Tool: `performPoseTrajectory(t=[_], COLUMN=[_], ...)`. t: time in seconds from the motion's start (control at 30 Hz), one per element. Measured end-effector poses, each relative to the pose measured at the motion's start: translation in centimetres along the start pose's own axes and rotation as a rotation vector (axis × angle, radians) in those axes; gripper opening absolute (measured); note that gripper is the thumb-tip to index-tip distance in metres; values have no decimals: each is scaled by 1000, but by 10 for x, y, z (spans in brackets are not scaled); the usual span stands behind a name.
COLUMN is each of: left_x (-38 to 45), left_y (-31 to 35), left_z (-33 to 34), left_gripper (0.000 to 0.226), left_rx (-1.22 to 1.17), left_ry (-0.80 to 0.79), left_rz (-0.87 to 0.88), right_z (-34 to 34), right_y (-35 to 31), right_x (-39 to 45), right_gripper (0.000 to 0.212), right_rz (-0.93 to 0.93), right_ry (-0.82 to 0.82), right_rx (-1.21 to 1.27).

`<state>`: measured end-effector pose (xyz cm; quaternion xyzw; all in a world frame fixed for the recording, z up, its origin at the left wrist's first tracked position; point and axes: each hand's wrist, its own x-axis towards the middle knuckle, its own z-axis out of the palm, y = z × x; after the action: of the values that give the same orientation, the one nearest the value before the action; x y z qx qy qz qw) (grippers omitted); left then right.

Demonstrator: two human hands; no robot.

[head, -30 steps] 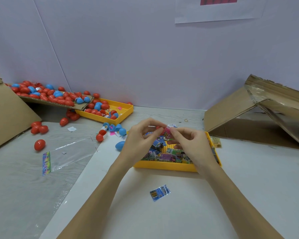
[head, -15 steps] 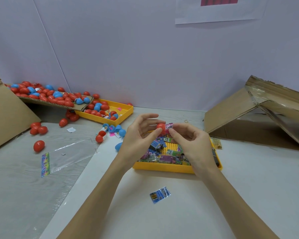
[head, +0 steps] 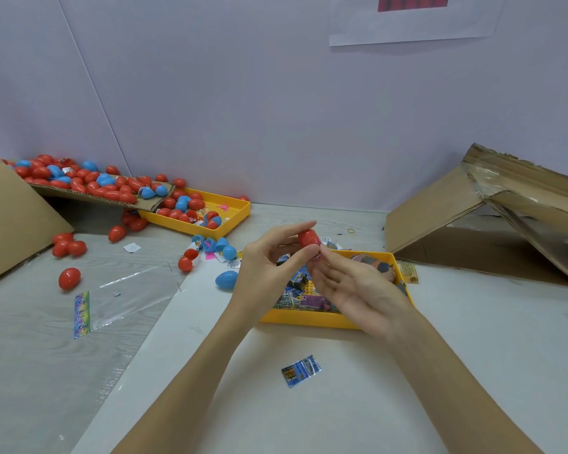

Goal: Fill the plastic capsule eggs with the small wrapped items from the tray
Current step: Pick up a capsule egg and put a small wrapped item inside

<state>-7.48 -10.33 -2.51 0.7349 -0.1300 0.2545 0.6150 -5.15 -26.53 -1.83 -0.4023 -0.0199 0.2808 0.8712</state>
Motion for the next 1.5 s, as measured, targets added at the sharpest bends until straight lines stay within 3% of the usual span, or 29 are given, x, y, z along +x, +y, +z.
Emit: performPoseTrajectory(t=[0.1, 0.2, 0.37, 0.57, 0.83, 1.13, 1.3, 1.4, 1.5], left_x=[0, 1, -1, 0, -1, -1, 0, 3, 5], left_y=[1, 0, 3, 4, 1, -2, -2, -4, -11], left_z=[0, 0, 3, 2, 4, 6, 2, -7, -30], left_gripper=[34, 33, 39, 29, 26, 30, 30, 36, 31], left_rx=[84, 147, 128, 81, 49, 18, -24, 143, 583], left_ry=[16, 10, 31, 44, 47, 47, -19, -28, 123], left_rz=[66, 128, 102, 113, 90, 71, -20, -21, 0], right_z=[3, 3, 4, 6, 7, 6, 1, -4, -10], right_y=[0, 0, 2, 2, 2, 3, 1, -2, -27], right_x=[-2, -2, -2, -3, -3, -1, 4, 5, 5], right_gripper=[37, 48, 44, 32, 31, 27, 37, 47, 51], right_rz=[173, 221, 222, 206, 188, 85, -91, -165, -114], right_ry=[-67, -100, -74, -69, -52, -64, -1, 124, 120], right_rx=[185, 219, 219, 198, 203, 117, -216, -347, -167])
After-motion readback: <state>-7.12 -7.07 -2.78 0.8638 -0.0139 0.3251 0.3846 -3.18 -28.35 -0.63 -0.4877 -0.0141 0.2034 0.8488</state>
